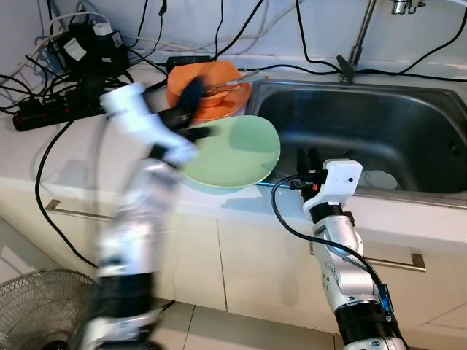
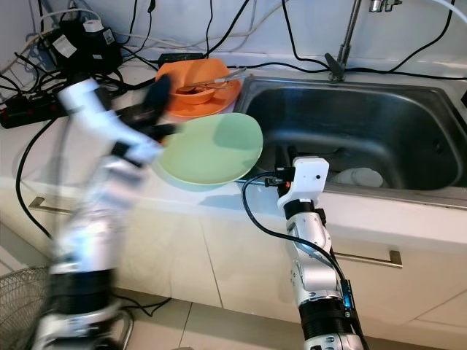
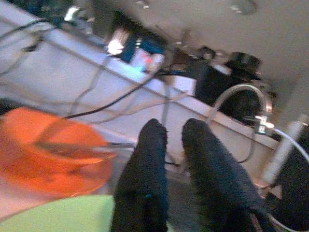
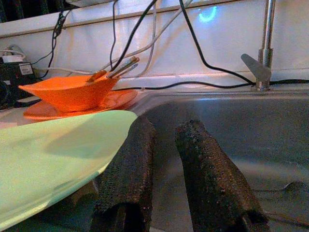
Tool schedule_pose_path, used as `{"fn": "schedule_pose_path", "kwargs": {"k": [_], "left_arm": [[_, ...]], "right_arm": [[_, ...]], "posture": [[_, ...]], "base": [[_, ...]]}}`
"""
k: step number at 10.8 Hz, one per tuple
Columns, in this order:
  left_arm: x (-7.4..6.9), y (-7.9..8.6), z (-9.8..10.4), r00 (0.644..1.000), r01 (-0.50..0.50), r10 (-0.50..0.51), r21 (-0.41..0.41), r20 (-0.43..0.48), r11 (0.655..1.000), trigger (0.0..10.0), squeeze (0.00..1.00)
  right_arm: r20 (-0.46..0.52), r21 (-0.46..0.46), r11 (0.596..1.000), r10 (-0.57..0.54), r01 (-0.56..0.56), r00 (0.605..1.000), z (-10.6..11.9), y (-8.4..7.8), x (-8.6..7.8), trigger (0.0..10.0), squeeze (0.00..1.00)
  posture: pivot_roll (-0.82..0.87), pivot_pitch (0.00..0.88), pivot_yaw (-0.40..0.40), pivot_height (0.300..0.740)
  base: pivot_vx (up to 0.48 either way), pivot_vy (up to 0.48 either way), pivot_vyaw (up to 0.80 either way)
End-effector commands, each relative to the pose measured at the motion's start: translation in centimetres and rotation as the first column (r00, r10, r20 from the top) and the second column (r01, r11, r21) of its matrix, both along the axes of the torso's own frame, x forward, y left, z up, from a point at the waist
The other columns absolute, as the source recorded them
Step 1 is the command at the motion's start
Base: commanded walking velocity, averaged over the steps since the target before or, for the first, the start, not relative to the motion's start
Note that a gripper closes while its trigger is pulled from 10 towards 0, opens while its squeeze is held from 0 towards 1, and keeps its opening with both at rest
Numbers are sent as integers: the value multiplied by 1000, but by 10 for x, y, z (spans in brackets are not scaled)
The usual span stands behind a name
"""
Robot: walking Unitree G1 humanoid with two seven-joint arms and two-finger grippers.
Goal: Kitchen organization
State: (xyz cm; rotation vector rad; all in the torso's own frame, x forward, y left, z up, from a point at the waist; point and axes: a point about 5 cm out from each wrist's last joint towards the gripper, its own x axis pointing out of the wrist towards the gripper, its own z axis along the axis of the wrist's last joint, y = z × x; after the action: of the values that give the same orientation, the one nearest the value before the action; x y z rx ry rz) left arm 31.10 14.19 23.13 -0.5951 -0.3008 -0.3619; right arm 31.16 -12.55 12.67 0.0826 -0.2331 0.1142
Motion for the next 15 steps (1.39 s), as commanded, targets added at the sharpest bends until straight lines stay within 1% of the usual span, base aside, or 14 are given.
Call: {"fn": "schedule_pose_path", "kwargs": {"k": [1, 2, 3, 4, 5, 6, 8, 9, 10, 11, 12, 13, 14, 15], "left_arm": [[-4, 7, 1, 1000, -6, 6, -18, -11, 1000, 10000, 1000], [-7, 23, -10, 995, -61, 57, -50, -76, 997, 10000, 1000], [-13, 43, -26, 981, -124, 108, -91, -164, 988, 10000, 1000], [-21, 60, -36, 963, -172, 143, -113, -227, 979, 10000, 1000], [-29, 68, -44, 943, -191, 147, -123, -298, 974, 10000, 1000], [-36, 70, -52, 924, -183, 126, -127, -361, 975, 10000, 1000], [-43, 55, -62, 900, -68, 4, -133, -436, 989, 10000, 1000], [-43, 49, -67, 874, -31, -23, -104, -484, 994, 10000, 1000], [-38, 44, -67, 853, -22, -40, -111, -520, 994, 10000, 992], [-35, 43, -67, 839, -21, -36, -98, -543, 995, 10000, 318], [-32, 41, -65, 829, -24, -33, -94, -559, 995, 10000, 0], [-29, 40, -61, 823, -23, -35, -95, -567, 995, 10000, 0], [-25, 38, -57, 820, -22, -49, -116, -570, 993, 10000, 0], [-24, 37, -56, 799, -21, -60, -127, -598, 992, 10000, 0]], "right_arm": [[-51, -2, 1000, 1, -1, 999, -11, 0, -2, 10000, 0], [-56, -1, 1000, 4, -4, 998, -12, 1, -3, 10000, 0], [-60, 1, 1000, 6, -6, 998, -13, 2, -3, 10000, 0], [-63, 1, 1000, 13, -13, 998, -14, 3, -3, 10000, 0], [-67, -1, 1000, 18, -18, 998, -15, 4, -3, 10000, 0], [-69, -2, 1000, 20, -20, 997, -15, 4, -3, 10000, 0], [-75, 1, 1000, 30, -30, 997, -16, 7, -3, 10000, 0], [-78, 1, 999, 34, -34, 996, -17, 8, -3, 10000, 0], [-79, 3, 999, 35, -35, 996, -17, 9, -3, 10000, 0], [-79, 4, 999, 34, -34, 996, -17, 9, -3, 10000, 0], [-79, 4, 1000, 31, -31, 996, -17, 9, -4, 10000, 0], [-80, 5, 1000, 25, -25, 997, -17, 7, -4, 10000, 0], [-82, 4, 1000, 23, -22, 996, -18, 7, -5, 10000, 0], [-83, 4, 1000, 21, -21, 996, -18, 7, -5, 10000, 0]], "posture": [[55, 0, 104, 740], [56, 0, 107, 740], [68, 0, 108, 740], [79, 0, 106, 740], [89, 0, 105, 740], [96, 0, 104, 740], [106, 0, 101, 740], [110, 0, 101, 740], [108, 0, 105, 740], [105, 0, 108, 740], [100, 0, 111, 740], [100, 0, 113, 740], [98, 0, 116, 740], [99, 0, 117, 740]], "base": [[0, 0, 0], [0, 0, 0], [0, 0, 0], [0, 0, 0], [0, 0, 0], [0, 0, 0], [0, 0, 0], [0, 0, 0], [0, 0, 0], [0, 0, 0], [0, 0, 0], [0, 0, 0], [0, 0, 0], [0, 0, 0]]}}
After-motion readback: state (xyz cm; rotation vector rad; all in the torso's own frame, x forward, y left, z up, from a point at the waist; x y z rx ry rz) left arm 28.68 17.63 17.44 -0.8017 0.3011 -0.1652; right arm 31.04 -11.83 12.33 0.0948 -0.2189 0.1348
